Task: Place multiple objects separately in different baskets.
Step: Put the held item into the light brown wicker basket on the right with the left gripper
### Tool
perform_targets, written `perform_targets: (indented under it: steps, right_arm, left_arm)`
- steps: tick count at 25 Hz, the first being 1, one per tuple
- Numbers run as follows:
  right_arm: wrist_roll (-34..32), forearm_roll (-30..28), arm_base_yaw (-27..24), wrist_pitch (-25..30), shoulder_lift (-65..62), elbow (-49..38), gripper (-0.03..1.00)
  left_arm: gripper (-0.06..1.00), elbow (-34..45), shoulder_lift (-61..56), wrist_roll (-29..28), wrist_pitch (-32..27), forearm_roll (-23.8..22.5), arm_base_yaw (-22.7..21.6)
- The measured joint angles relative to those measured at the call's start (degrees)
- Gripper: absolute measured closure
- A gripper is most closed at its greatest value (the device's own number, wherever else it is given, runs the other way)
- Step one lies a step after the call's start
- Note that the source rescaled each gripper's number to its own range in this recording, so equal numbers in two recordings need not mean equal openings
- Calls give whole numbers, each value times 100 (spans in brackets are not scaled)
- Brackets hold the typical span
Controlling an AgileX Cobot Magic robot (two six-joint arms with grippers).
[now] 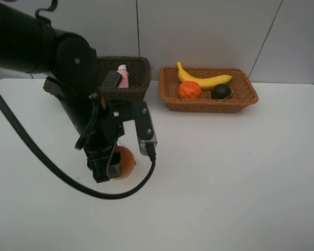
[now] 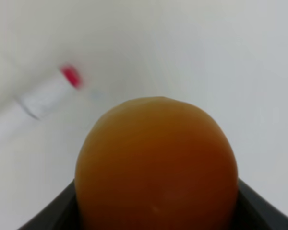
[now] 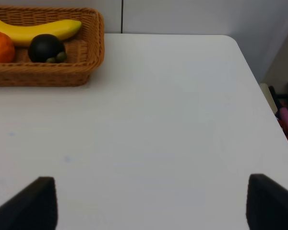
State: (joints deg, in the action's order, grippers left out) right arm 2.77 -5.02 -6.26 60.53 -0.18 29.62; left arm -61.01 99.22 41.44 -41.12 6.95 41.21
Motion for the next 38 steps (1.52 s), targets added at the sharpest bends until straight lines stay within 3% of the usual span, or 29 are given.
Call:
perform_targets:
  steps: [4,9,21,25,38]
  right_arm:
    - [0,0,0,0,0,0,-1]
    - [0,0,0,0,0,0,-1]
    - [0,0,0,0,0,0,-1]
    - [0,0,0,0,0,0,-2]
    - [0,0,0,0,0,0,-3]
  left_arm:
    - [35,-1181,-133,-163,319,-168,0]
    - [35,-2939,550,-195,625,-472,-6]
    - [35,-7271,4039,-1122,1231,-473,-211]
    - [35,-7929,4901,-1205,1351,-241,-253]
    - [35,-8024,5431,-1224,1537,-162,-271]
